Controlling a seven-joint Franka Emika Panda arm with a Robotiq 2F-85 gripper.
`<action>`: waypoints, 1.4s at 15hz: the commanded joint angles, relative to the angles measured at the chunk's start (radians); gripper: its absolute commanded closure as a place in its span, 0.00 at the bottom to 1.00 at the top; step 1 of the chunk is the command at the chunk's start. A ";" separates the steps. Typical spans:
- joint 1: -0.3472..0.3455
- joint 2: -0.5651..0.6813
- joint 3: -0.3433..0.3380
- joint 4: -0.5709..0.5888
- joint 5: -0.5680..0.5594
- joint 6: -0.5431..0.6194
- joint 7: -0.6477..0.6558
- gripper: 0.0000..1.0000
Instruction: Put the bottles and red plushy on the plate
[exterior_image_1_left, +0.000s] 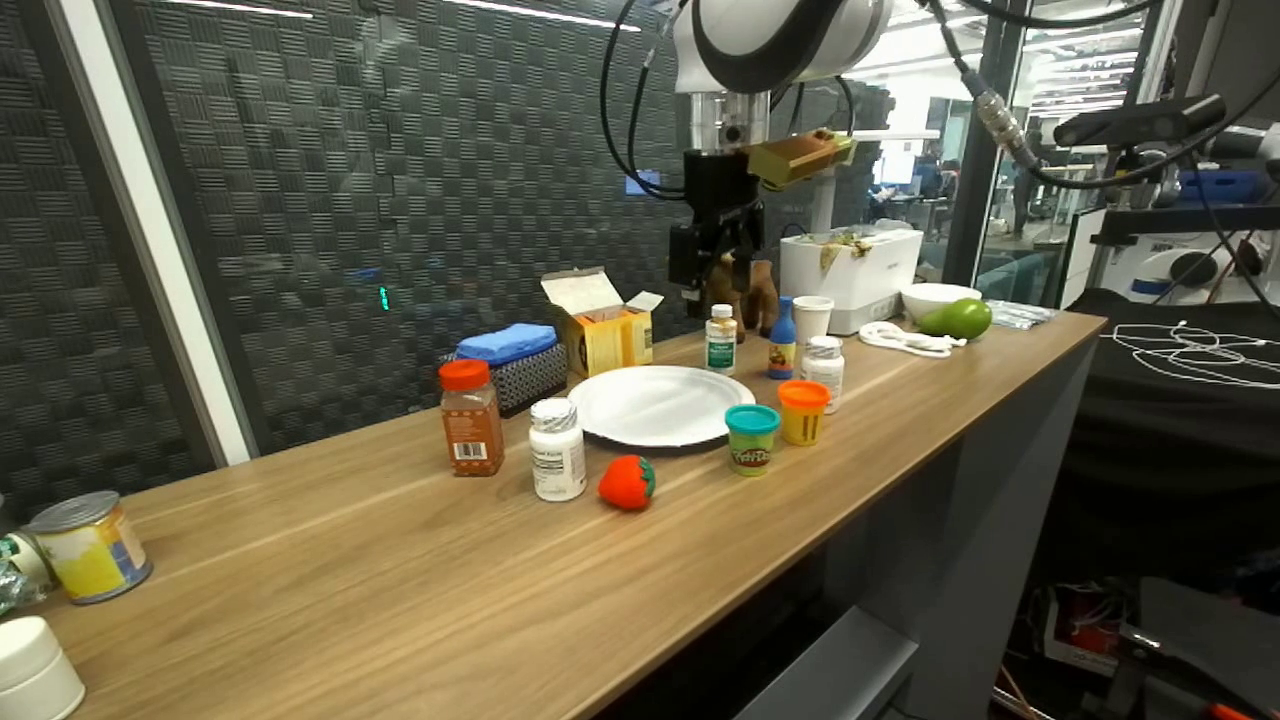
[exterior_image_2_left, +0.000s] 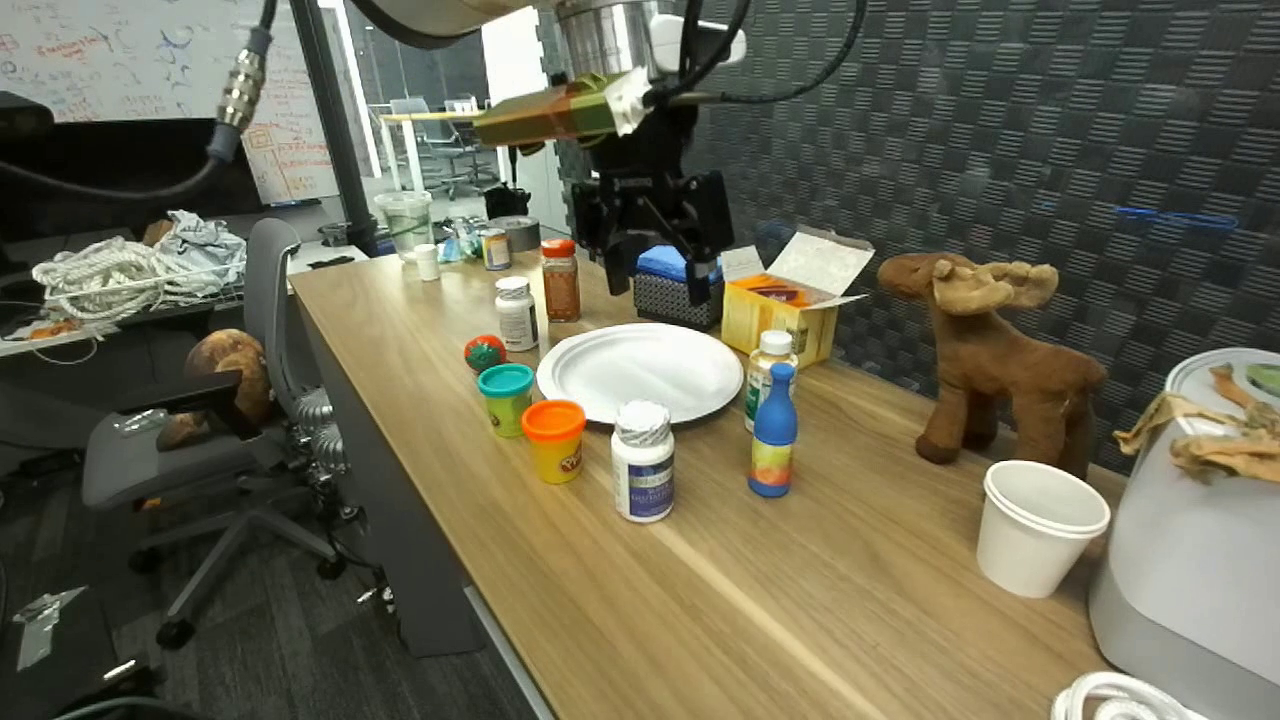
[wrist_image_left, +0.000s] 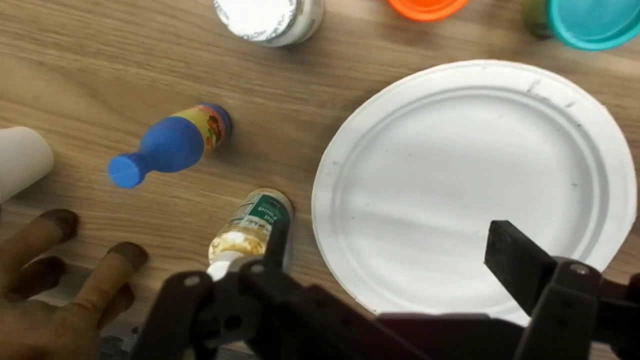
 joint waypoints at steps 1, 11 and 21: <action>-0.013 0.061 -0.028 0.098 -0.001 -0.016 0.002 0.00; -0.071 0.131 -0.041 0.166 0.097 -0.009 -0.042 0.00; -0.102 0.201 -0.047 0.247 0.120 -0.026 -0.057 0.43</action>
